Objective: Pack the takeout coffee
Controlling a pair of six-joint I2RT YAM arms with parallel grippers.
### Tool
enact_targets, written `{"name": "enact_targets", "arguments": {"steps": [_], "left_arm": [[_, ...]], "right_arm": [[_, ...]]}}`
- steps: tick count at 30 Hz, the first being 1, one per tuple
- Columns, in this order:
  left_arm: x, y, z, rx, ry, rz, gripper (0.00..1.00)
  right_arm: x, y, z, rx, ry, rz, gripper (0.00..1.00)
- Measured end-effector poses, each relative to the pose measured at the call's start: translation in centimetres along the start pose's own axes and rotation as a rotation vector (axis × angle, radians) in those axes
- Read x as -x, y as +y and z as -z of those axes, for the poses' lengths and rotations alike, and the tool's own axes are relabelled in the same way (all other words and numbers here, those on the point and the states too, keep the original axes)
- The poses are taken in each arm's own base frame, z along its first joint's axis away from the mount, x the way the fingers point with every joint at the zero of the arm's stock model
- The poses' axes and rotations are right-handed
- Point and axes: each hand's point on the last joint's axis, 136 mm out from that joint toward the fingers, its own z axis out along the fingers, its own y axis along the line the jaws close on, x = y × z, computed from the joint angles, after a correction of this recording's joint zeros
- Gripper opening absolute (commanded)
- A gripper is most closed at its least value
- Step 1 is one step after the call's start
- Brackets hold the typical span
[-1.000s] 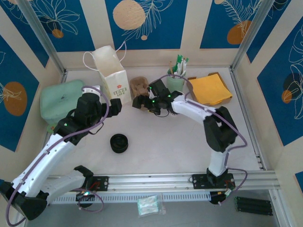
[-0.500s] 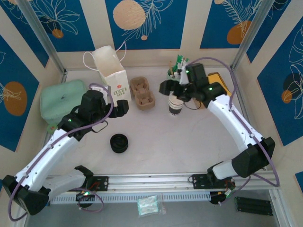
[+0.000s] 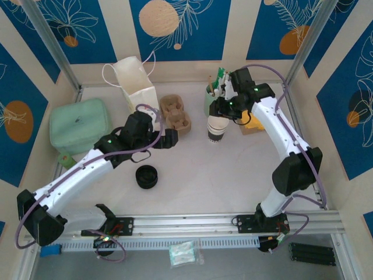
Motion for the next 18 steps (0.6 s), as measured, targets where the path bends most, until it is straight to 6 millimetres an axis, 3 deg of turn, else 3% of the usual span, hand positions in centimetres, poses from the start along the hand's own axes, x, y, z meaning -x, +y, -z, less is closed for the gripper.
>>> {"name": "enact_targets", "arguments": {"steps": [6,18], "left_arm": [[-0.5,-1.0,-1.2,-0.013,0.014,-0.001,0.99],[-1.8,-0.4,-3.0,0.005,0.039,0.017,1.00]], "right_arm": [[0.0,0.3,-2.4,-0.091,0.059,0.088,0.45],[-0.4,-1.1,-6.4,-0.276,0.160,0.210,0.35]]}}
